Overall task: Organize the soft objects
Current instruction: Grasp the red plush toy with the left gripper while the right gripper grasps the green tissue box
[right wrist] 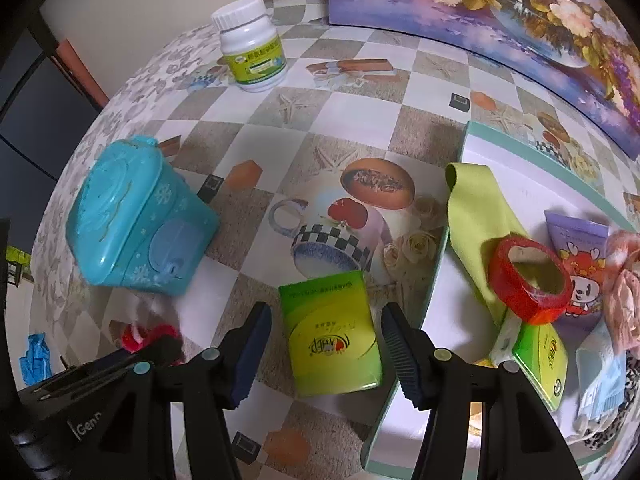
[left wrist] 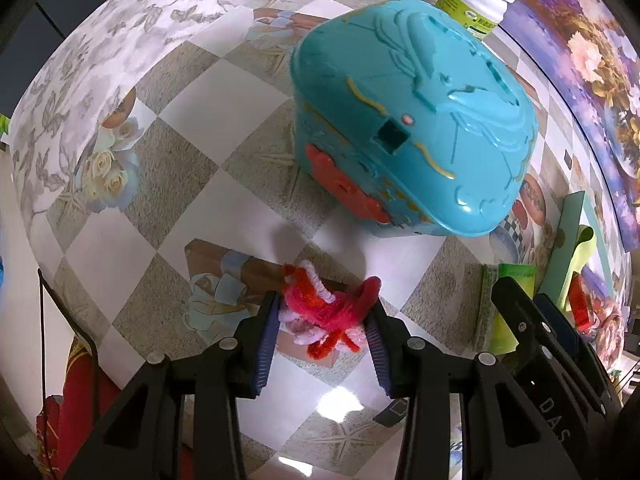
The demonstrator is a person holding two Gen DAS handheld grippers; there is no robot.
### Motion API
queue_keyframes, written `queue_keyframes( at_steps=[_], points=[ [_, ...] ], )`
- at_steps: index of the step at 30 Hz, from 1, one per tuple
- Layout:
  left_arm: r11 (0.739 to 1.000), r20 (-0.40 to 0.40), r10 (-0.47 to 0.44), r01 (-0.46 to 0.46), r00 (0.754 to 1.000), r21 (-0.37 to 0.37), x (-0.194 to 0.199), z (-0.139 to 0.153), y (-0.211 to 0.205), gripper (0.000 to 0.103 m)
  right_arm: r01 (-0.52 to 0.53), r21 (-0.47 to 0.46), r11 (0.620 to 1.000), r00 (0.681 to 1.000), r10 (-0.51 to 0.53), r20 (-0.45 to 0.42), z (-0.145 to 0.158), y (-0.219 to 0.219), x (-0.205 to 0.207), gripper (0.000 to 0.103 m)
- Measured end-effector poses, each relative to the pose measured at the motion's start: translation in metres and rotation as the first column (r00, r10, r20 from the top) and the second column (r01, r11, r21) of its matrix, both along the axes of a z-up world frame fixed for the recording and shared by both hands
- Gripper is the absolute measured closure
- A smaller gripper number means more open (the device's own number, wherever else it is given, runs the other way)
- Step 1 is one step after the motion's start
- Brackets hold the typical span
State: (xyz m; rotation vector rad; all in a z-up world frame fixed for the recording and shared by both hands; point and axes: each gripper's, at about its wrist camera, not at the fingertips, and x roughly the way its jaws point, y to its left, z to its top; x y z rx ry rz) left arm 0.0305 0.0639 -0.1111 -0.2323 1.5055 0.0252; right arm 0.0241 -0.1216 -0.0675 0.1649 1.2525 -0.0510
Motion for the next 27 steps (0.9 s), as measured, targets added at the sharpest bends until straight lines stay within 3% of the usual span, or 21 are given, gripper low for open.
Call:
queue_keyframes(
  at_steps=[5,8,15,27],
  points=[
    [1.000,0.000,-0.005,0.005,1.000,0.007,0.000,-0.001,-0.001,0.060,-0.033,-0.005,0.999,0.999,0.033,-0.033,-0.006,0.009,0.000,0.042],
    [1.000,0.001,0.001,-0.001,1.000,0.005,0.001,0.000,0.000,0.060,-0.053,-0.025,0.998,0.996,0.051,-0.072,-0.015,0.015,-0.001,0.048],
    [1.000,0.002,-0.003,0.003,1.000,0.007,0.001,0.002,-0.002,0.061,-0.055,-0.045,0.997,0.996,0.052,-0.079,-0.016,0.020,-0.007,0.051],
    [0.999,0.001,-0.015,0.015,1.000,-0.034,-0.003,0.006,-0.003,0.060,-0.022,-0.052,0.998,1.000,0.022,0.001,0.020,0.018,-0.036,0.051]
  ],
)
